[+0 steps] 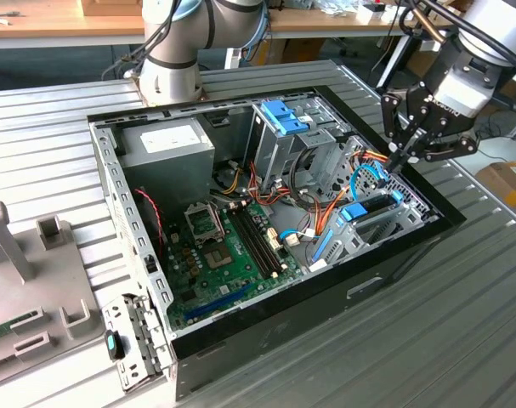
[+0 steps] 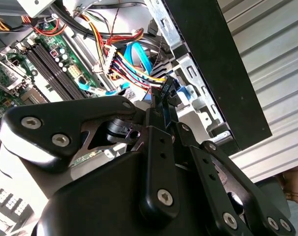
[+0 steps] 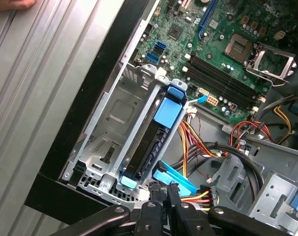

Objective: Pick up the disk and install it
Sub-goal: 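Insert the first disk wire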

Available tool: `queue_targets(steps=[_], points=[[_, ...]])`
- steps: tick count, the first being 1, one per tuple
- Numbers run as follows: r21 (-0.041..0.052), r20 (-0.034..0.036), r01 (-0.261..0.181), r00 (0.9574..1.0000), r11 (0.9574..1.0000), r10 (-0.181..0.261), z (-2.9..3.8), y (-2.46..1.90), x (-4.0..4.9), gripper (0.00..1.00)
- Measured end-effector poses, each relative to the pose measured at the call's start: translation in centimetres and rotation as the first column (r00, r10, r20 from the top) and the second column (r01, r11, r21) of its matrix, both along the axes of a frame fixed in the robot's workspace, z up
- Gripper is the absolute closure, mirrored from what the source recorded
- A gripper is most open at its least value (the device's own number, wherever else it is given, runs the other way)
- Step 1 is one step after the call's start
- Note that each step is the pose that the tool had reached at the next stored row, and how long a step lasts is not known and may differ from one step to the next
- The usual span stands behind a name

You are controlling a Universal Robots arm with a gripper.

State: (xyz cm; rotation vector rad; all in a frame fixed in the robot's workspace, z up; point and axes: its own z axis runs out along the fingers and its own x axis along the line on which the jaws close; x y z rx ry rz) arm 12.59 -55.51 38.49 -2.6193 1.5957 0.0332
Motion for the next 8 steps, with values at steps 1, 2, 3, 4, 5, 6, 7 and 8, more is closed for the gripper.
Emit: queue_targets(steps=[1,2,3,4,5,6,7,8], points=[[0.0,0.0,0.0,1.0,1.0,0.0,0.0,-0.04,0.0,0.84],[-0.0001,0.0,0.0,1.0,1.0,0.0,0.0,-0.06,0.0,0.84],[0.0,0.0,0.0,1.0,1.0,0.0,0.0,-0.07,0.0,0.84],[-0.0001,0.0,0.0,1.0,1.0,0.0,0.0,-0.1,0.0,0.84],[-0.0001,0.0,0.0,1.0,1.0,0.0,0.0,-0.16,0.0,0.84],[-0.0001,0.0001,0.001,1.0,1.0,-0.001,0.0,-0.21,0.0,0.84],[-0.0001,0.0,0.002,1.0,1.0,-0.002,0.0,-0.27,0.0,0.84],[0.0,0.0,0.005,1.0,1.0,-0.005,0.0,-0.3,0.0,0.84]])
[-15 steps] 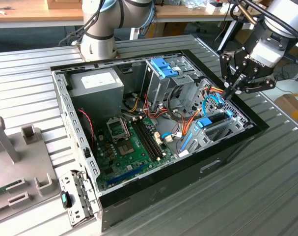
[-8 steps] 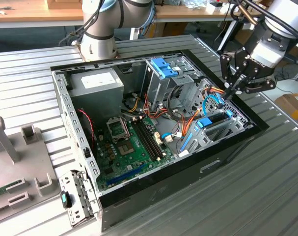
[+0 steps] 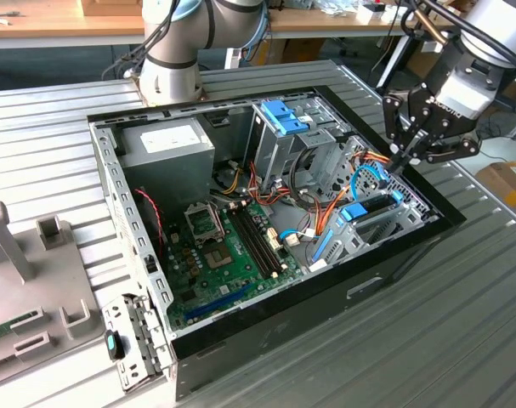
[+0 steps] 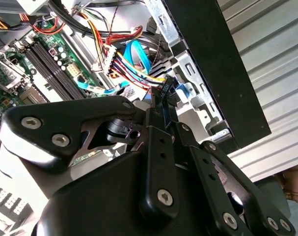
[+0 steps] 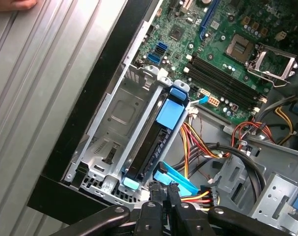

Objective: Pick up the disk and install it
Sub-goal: 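Insert the first disk wire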

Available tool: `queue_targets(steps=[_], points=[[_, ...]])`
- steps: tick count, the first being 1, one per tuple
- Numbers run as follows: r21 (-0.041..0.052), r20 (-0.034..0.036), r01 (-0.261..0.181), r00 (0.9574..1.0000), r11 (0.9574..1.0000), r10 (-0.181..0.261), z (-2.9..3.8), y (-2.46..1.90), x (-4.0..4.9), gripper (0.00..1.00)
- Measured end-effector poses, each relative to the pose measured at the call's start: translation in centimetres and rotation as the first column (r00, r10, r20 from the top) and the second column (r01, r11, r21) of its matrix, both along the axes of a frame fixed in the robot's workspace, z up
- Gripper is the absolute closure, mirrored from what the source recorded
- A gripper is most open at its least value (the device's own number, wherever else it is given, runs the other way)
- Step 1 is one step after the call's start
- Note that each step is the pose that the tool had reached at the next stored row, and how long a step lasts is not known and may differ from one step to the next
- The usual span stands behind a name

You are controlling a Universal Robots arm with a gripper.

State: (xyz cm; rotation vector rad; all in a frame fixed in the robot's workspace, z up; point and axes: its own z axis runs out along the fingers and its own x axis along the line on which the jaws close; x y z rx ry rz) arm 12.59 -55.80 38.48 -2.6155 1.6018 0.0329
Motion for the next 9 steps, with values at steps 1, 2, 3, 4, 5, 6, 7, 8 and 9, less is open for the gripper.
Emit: queue_targets(steps=[1,2,3,4,5,6,7,8,9], points=[[0.0001,0.0,0.007,1.0,1.0,-0.007,0.0,-0.01,0.01,0.84],[0.0,0.0,0.013,0.9999,0.9999,-0.013,0.0,-0.04,0.01,0.84],[-0.0001,0.0,0.015,0.9999,0.9999,-0.015,0.0,-0.07,-0.01,0.84],[-0.0001,0.0001,0.018,0.9998,0.9998,-0.018,0.0,-0.15,-0.18,0.84],[0.0001,0.0,0.018,0.9998,0.9998,-0.018,-0.01,-0.18,-0.29,0.84],[0.0,0.0,0.019,0.9998,0.9998,-0.019,0.0,-0.19,-0.45,0.84],[0.001,0.0003,0.018,0.9998,0.9998,-0.018,0.0,-0.19,-0.94,0.84],[0.0033,0.0008,0.019,0.9998,0.9998,-0.019,0.0,-0.15,-1.43,0.84],[0.0041,0.0008,0.02,0.9998,0.9998,-0.02,0.0,-0.07,-1.67,0.84]])
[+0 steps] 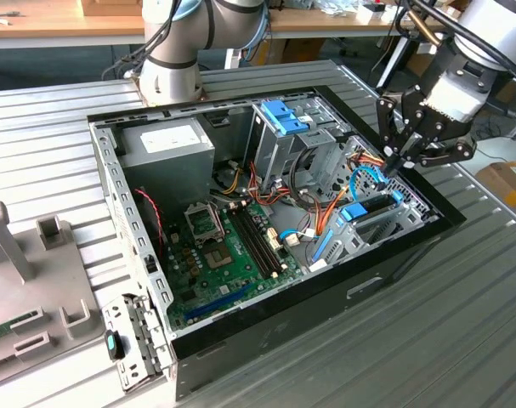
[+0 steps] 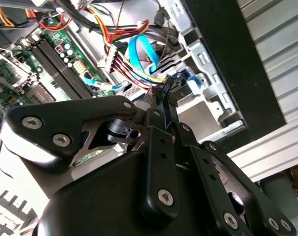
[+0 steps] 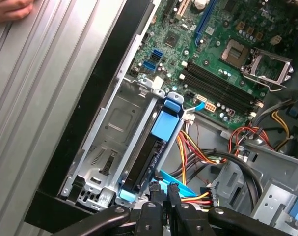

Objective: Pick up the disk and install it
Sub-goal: 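Insert the first disk wire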

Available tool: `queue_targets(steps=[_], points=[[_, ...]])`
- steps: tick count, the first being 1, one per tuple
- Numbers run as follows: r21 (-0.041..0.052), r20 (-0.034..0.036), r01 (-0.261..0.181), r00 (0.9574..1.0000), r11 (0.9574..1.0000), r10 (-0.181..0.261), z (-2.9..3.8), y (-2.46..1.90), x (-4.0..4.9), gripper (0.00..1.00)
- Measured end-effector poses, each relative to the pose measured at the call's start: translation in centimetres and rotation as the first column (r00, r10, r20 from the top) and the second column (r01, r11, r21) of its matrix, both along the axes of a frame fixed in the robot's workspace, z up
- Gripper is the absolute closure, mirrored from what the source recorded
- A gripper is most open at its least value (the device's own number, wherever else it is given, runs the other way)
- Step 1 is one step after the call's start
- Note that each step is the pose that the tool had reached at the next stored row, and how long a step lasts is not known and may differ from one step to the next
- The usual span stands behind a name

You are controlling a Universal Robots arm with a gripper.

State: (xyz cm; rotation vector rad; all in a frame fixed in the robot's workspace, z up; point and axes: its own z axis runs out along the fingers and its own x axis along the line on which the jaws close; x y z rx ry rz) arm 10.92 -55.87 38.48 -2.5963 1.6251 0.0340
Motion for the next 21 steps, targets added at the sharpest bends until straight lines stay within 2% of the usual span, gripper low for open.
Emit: queue_targets(steps=[2,5,8,13,16,20,21], points=[[0.0008,0.0,0.001,1.0,1.0,-0.001,0.0,0.15,-0.2,0.84],[0.0024,0.0,0.001,1.0,1.0,-0.001,0.0,0.9,-0.34,0.84],[0.0032,0.0,0.002,1.0,1.0,-0.002,0.01,1.18,-0.34,0.84],[0.0157,0.0,0.002,1.0,0.9999,-0.002,0.01,1.56,-0.18,0.84],[0.0301,-0.0001,0.002,1.0,0.9995,-0.002,-0.01,1.8,0.45,0.84],[0.0392,-0.0009,0.002,1.0,0.9992,-0.002,-0.05,1.97,1.51,0.84],[0.0408,-0.0017,0.002,1.0,0.9992,-0.002,-0.09,2.01,2.19,0.84]])
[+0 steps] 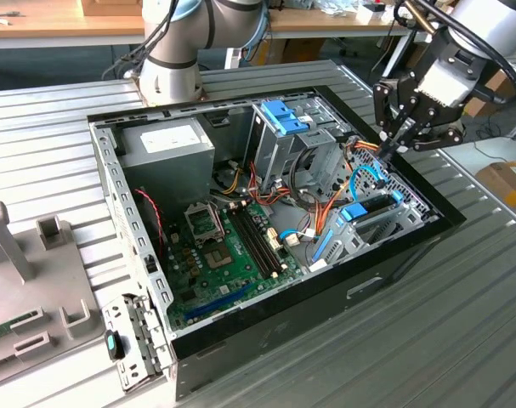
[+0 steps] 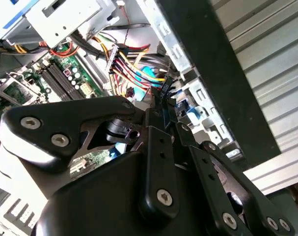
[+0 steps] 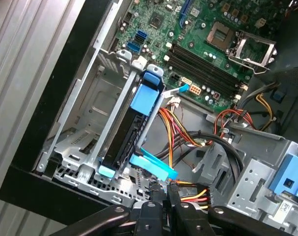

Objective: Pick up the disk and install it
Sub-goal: 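Insert the first disk wire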

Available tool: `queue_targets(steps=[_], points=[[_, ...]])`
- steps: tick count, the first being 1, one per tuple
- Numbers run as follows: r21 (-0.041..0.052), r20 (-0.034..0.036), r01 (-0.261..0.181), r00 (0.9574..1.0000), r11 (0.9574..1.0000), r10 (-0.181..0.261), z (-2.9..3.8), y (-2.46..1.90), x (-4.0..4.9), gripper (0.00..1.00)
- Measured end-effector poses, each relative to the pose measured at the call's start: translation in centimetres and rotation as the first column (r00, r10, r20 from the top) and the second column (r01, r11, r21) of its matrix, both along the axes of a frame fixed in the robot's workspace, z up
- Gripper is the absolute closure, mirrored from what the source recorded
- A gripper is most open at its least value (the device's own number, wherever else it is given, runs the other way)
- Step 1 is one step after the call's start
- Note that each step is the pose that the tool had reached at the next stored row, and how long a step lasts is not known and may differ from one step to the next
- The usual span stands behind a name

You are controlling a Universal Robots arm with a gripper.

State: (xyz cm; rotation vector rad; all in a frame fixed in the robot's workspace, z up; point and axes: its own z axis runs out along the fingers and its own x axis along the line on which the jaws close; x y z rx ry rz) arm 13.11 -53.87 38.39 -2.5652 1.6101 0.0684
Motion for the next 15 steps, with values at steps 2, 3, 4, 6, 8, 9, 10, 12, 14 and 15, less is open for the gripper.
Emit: queue_targets(steps=[2,3,4,6,8,9,10,12,14,15], points=[[0.001,-0.0006,0.0,1.0,1.0,0.0,-0.05,0.0,1.09,0.84],[0.0011,-0.0006,0.002,1.0,1.0,-0.002,-0.06,-0.03,1.23,0.84],[0.0007,-0.0007,0.012,0.9999,0.9999,-0.012,-0.07,-0.09,1.24,0.84],[-0.0022,-0.0006,0.033,0.9995,0.9995,-0.033,-0.1,-0.13,1.24,0.84],[-0.0053,-0.0004,0.053,0.9986,0.9986,-0.053,-0.14,-0.14,1.24,0.84],[-0.0078,-0.0003,0.074,0.9973,0.9973,-0.074,-0.16,-0.13,1.24,0.84],[-0.0104,0.0,0.095,0.9954,0.9954,-0.095,-0.19,-0.14,1.24,0.84],[-0.014,0.0004,0.124,0.9922,0.9922,-0.124,-0.23,-0.13,1.24,0.84],[-0.0165,0.0007,0.155,0.9879,0.9877,-0.155,-0.24,-0.14,1.24,0.84],[-0.0175,0.0009,0.168,0.9858,0.9857,-0.168,-0.23,-0.13,1.24,0.84]])
